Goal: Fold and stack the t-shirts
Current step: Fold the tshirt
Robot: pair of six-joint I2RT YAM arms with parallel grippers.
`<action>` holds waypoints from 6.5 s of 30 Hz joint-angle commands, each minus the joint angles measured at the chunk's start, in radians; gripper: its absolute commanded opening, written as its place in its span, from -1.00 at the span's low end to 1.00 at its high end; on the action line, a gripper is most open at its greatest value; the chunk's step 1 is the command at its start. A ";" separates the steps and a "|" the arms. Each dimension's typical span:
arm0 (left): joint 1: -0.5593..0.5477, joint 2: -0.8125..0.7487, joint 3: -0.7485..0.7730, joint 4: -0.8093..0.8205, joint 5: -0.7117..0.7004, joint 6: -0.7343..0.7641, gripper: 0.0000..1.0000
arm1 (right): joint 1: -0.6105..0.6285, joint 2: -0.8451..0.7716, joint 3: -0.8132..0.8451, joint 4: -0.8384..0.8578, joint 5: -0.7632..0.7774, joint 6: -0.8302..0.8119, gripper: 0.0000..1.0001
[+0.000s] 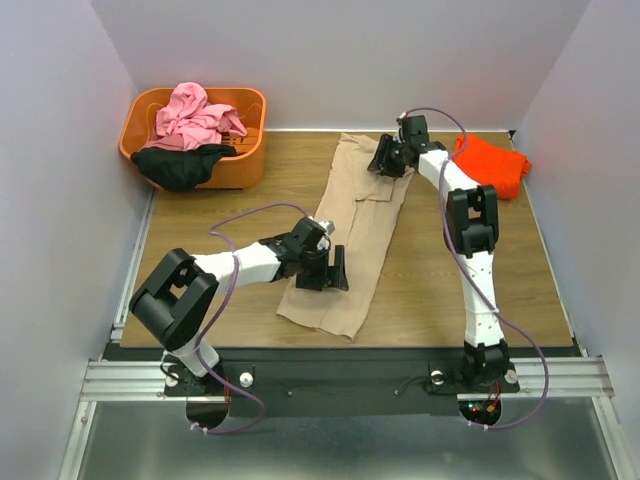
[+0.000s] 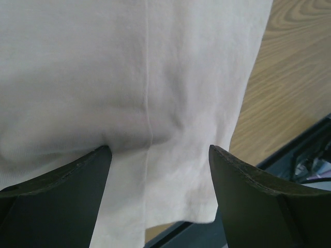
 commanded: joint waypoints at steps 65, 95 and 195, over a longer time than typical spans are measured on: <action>-0.028 0.223 0.280 -0.075 0.049 0.200 0.80 | 0.060 -0.206 -0.402 0.024 -0.024 -0.090 0.47; -0.052 -0.337 -0.022 -0.158 -0.347 -0.037 0.82 | 0.187 -1.067 -1.150 -0.047 0.051 0.094 0.45; -0.259 -0.366 -0.172 -0.156 -0.346 -0.274 -1.00 | 0.666 -1.290 -1.445 -0.189 0.393 0.603 -0.99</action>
